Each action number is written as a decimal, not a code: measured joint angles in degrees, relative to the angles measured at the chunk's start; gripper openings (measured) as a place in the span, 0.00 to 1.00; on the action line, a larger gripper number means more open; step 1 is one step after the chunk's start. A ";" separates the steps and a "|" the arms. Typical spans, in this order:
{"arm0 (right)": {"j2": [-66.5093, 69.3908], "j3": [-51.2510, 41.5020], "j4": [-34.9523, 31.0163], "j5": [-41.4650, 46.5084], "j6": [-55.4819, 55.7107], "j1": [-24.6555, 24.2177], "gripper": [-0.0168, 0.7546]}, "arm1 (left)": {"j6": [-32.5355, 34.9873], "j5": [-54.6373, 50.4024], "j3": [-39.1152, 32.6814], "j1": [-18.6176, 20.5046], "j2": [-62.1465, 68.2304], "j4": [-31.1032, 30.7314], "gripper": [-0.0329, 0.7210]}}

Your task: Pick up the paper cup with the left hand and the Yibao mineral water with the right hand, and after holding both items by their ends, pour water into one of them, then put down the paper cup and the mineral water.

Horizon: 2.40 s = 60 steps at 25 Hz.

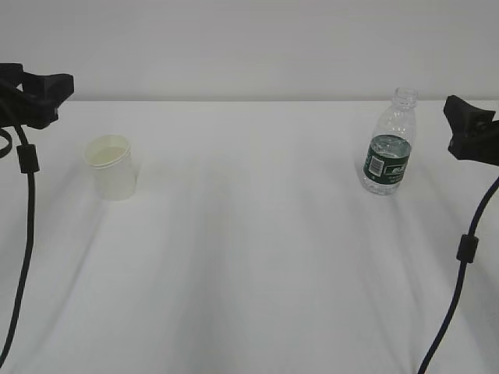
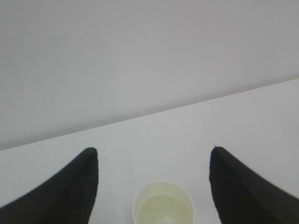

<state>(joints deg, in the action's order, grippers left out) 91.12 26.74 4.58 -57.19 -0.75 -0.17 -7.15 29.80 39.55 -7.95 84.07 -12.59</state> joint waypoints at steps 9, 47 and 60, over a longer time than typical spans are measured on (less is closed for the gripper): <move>-3.79 -0.10 0.00 3.91 -0.09 0.00 0.79 | 0.00 -2.12 0.00 0.00 -1.74 0.00 0.74; -32.05 -0.80 2.02 33.79 -0.22 0.00 0.79 | 0.13 -2.76 0.00 0.00 -1.74 0.00 0.73; -44.21 -0.89 3.94 46.85 -0.34 0.00 0.79 | 0.01 -10.96 -0.09 0.00 -6.31 0.21 0.73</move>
<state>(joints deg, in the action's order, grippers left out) 46.91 25.84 8.52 -10.34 -1.09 -0.17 -7.14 18.84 39.46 -7.95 77.75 -12.38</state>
